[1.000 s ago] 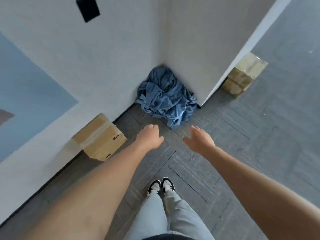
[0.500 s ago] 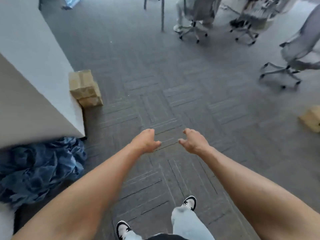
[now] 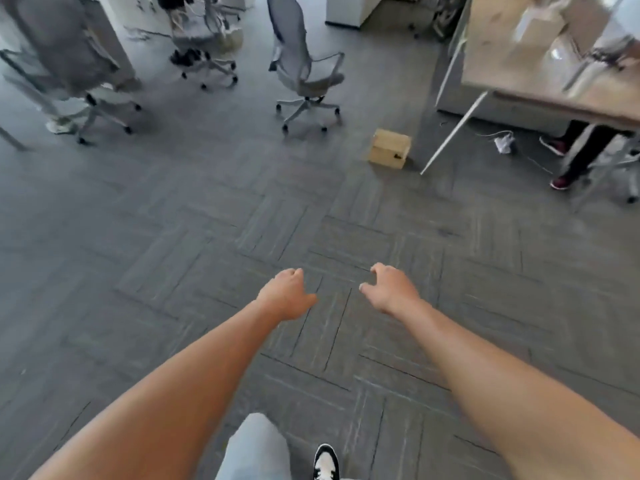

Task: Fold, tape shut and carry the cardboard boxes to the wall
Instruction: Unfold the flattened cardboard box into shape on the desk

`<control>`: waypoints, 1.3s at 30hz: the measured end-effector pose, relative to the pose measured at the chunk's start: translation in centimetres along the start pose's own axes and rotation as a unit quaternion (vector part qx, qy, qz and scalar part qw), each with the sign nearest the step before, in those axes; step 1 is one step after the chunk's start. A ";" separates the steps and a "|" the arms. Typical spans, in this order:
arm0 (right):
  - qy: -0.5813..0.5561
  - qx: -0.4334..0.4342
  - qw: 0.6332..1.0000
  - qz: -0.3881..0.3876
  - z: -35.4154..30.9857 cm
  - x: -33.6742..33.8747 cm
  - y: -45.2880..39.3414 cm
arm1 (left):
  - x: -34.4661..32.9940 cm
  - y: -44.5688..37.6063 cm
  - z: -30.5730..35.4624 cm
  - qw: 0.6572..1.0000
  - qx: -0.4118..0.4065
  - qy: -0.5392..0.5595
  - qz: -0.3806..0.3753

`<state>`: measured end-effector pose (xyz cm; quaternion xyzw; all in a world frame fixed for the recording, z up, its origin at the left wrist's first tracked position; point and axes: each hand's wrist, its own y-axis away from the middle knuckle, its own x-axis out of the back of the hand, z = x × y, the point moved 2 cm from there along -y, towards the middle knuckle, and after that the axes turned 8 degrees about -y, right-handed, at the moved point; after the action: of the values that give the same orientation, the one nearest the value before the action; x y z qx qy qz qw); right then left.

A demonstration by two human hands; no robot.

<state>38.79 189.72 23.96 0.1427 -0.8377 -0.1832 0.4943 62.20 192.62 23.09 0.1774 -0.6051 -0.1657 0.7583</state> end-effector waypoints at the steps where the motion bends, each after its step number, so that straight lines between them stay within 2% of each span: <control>1: -0.005 -0.013 1.000 0.006 0.7 1.1 -1.7 | 0.8 -2.5 0.9 1.000 -0.019 -0.009 -0.005; 5: -0.019 -0.055 0.998 0.027 1.1 5.1 -9.7 | 4.8 -12.9 3.3 0.996 -0.079 -0.040 -0.006; 9: -0.023 -0.064 0.996 0.050 -1.8 9.3 -18.9 | 10.6 -23.3 3.1 0.992 -0.118 -0.052 0.003; 15: -0.035 -0.099 0.992 0.071 -7.4 15.5 -30.5 | 21.1 -36.5 3.3 0.987 -0.147 -0.068 -0.011; 20: -0.049 -0.116 0.988 0.084 -9.2 20.5 -40.5 | 27.6 -47.5 5.3 0.983 -0.163 -0.077 -0.021; 23: -0.051 -0.122 0.987 0.090 -8.7 23.5 -47.6 | 30.4 -55.3 7.3 0.980 -0.173 -0.093 -0.026; 30: 0.036 -0.081 0.992 0.093 -5.0 31.8 -65.5 | 36.5 -73.6 14.2 0.977 -0.176 -0.117 -0.028; 39: 0.028 -0.093 0.993 0.071 -0.7 44.9 -85.1 | 44.4 -94.2 23.2 0.976 -0.175 -0.125 -0.039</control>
<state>23.26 94.82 20.97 0.0413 -0.8107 -0.2207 0.5407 45.56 87.22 21.68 0.0428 -0.6494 -0.3191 0.6889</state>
